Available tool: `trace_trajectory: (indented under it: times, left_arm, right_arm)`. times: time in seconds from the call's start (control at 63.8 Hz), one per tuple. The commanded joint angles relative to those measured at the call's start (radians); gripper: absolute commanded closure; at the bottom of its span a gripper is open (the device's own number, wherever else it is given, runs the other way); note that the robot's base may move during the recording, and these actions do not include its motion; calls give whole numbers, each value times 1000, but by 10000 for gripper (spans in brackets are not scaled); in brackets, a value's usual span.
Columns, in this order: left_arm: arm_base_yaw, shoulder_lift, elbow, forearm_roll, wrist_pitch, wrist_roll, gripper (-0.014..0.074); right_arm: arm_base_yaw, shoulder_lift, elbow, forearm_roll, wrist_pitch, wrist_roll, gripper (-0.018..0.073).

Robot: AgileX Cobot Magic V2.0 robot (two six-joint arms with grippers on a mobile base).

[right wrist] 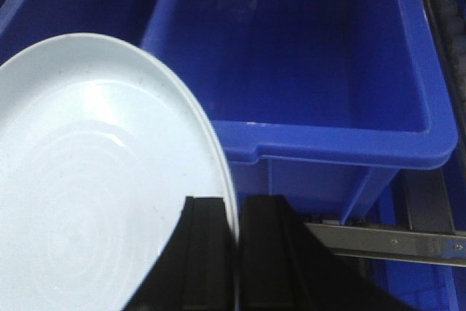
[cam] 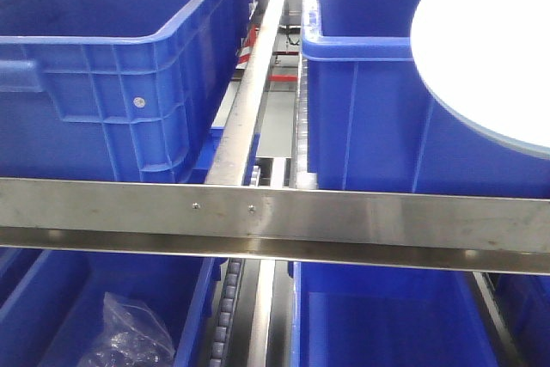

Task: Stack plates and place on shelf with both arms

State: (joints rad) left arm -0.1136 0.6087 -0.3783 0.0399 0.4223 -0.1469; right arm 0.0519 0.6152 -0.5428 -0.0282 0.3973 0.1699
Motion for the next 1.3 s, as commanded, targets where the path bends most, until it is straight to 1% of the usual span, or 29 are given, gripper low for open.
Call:
trace_trajectory:
  times: [0.0, 0.612, 0.753, 0.91, 0.973, 1.035, 1.129, 1.286]
  left_arm:
    - [-1, 1, -30, -2, -76, -3, 510]
    - [-1, 1, -30, -2, -76, -3, 510]
    - [-1, 1, -30, -2, -76, -3, 510]
    - [-1, 1, -30, -2, -76, -3, 510]
    - [-1, 1, -30, -2, -76, -3, 510]
    - [-1, 1, -30, -2, -76, -3, 510]
    - [-1, 1, -30, -2, -76, -3, 510]
    - [-1, 1, -30, -2, -76, -3, 510]
  right_arm:
    - [-5, 1, -28, -3, -99, -4, 536]
    - [-5, 1, -28, -3, -99, -4, 536]
    - [-5, 1, -28, -3, -137, -4, 536]
    - [-2, 1, -28, -2, -140, -4, 536]
    - [-2, 3, -28, -2, -186, -4, 536]
    - [-2, 30, -30, -2, -294, -4, 536]
    - [-2, 94, -79, -2, -405, -4, 536]
    - [-7, 282, -239, -2, -442, -4, 536]
